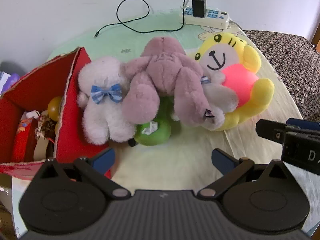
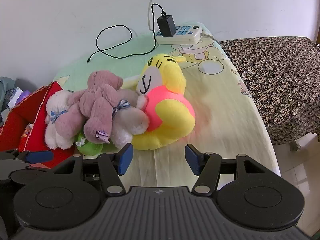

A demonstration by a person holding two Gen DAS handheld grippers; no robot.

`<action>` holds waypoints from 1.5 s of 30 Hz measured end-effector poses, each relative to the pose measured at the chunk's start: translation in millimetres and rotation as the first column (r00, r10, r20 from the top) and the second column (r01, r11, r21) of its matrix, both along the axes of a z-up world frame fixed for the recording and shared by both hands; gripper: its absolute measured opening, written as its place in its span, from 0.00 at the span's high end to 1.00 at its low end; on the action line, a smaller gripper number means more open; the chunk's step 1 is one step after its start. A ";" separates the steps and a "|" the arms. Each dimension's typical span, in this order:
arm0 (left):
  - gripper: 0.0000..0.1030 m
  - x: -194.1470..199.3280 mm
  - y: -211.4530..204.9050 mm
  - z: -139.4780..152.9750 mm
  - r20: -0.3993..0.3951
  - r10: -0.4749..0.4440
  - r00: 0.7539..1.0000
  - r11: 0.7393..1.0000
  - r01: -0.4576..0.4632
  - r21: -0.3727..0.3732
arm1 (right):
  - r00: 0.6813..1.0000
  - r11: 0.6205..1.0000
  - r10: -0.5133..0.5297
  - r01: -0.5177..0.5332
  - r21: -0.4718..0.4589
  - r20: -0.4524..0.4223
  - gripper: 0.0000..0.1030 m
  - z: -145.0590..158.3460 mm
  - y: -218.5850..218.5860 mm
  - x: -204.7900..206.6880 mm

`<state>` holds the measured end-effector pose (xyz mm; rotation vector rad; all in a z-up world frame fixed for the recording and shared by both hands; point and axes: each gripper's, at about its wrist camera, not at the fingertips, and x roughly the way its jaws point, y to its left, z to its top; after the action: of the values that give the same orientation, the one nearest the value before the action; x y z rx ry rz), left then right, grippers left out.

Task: Organize objects
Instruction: 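Reach both grippers toward the pink teddy bear on the plush pile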

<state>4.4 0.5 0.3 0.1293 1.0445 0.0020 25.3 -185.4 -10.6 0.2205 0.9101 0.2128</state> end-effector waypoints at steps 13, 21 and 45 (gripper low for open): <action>0.01 -1.5 -5.1 6.1 0.013 -0.020 1.000 0.999 0.020 0.035 | 0.998 0.999 0.020 -0.022 0.030 0.060 0.41 13.6 -5.8 0.9; 0.01 6.6 -21.3 19.7 0.079 -0.075 0.994 0.997 0.074 0.013 | 0.993 0.991 -0.023 0.008 0.132 0.114 0.42 27.2 -24.7 19.8; 0.01 28.5 -19.9 16.5 0.027 -0.087 0.996 0.996 0.087 -0.023 | 0.994 0.984 -0.038 0.019 0.179 0.099 0.43 14.4 -31.7 50.4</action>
<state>32.9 -19.5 16.8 0.1522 1.0116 -0.0879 75.7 -217.1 3.8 0.3843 0.7865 0.2766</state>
